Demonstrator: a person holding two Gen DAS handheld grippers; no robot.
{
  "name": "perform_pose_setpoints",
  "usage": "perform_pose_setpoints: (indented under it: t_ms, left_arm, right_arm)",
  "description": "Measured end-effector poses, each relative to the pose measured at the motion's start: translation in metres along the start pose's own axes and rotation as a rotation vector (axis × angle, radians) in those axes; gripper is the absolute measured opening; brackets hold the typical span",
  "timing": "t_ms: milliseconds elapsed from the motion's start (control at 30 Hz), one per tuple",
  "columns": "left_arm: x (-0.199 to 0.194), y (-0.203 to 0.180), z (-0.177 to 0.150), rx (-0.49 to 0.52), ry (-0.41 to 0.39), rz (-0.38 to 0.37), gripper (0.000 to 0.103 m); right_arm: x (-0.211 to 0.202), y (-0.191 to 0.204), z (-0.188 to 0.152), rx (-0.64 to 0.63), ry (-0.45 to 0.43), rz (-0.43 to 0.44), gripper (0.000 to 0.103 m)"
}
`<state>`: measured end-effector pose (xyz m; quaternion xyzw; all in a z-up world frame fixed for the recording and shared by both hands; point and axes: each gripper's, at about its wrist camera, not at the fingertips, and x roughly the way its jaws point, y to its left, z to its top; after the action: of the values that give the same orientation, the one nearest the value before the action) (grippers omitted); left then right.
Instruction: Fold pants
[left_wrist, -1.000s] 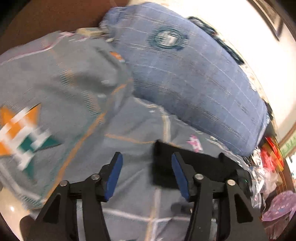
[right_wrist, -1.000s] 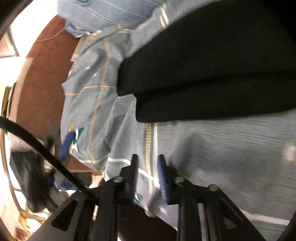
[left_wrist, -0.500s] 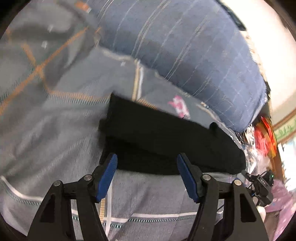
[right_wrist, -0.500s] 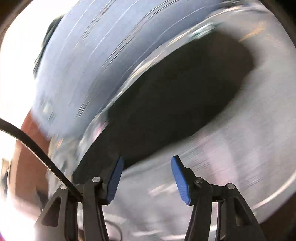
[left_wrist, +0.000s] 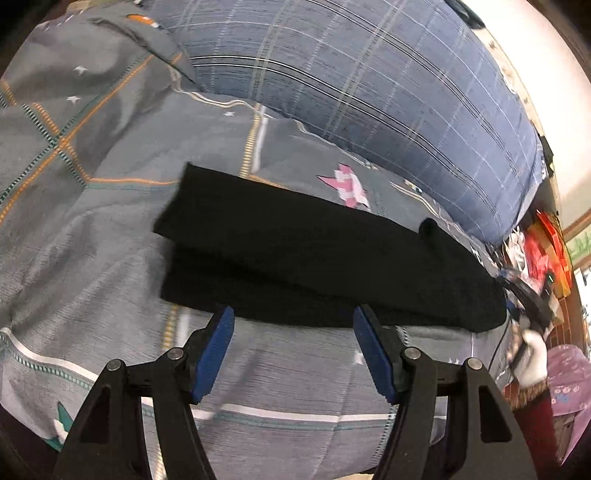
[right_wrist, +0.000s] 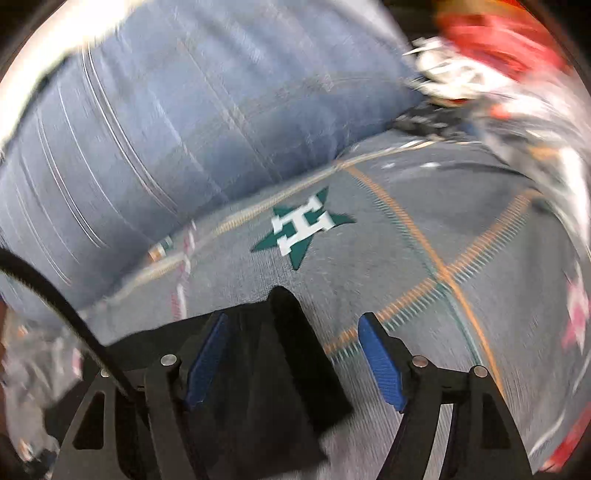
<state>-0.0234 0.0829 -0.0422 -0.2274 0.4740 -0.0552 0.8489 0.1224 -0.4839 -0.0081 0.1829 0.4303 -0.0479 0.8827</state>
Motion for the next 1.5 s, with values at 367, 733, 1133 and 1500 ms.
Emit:
perform_pose_setpoints:
  t_ms: [367,733,1133,1500]
  left_arm:
    - [-0.004,0.01,-0.003,-0.001,-0.019,-0.003,0.066]
    - [-0.025,0.06,-0.001,-0.144,-0.083,0.048,0.066]
    - [-0.061,0.094,-0.009,-0.18,-0.169,0.092,0.066]
    - [-0.076,0.133,-0.017,-0.216,-0.196,0.053,0.066]
  right_arm:
    - [-0.005,-0.071,-0.001,0.232,0.01,0.113,0.005]
    - [-0.076,-0.02,-0.023,0.095,-0.131,0.089,0.053]
    - [-0.045,0.35,-0.189,-0.82,0.223,0.559,0.067]
    - [0.001,0.474,-0.302,-1.284,0.104,0.369,0.072]
